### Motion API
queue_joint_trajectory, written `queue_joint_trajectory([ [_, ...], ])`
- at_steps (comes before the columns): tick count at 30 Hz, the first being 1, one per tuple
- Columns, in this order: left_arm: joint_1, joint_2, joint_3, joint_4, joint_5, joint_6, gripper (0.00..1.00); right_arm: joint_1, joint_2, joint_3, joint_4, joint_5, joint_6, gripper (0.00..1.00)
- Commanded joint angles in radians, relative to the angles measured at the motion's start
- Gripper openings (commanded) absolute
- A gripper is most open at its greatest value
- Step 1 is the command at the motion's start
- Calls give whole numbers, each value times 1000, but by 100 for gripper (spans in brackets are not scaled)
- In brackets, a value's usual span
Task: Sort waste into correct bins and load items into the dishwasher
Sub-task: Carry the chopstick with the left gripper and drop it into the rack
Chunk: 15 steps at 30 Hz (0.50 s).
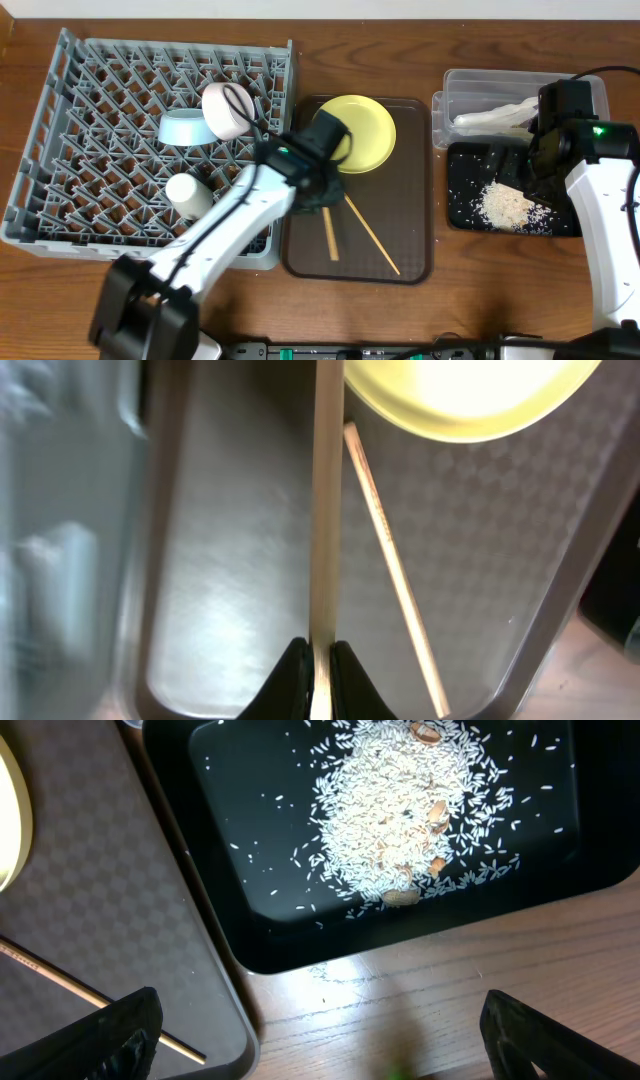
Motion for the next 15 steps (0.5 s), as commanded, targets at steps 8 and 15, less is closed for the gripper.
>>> queue_joint_trajectory([
  [8,234,-226,3,-21,-7,683,8,-3,-18,21,0,3,-12,99],
  [15,272,-139,3,11,-71,691,8,-3,-18,21,0,2,-12,99],
])
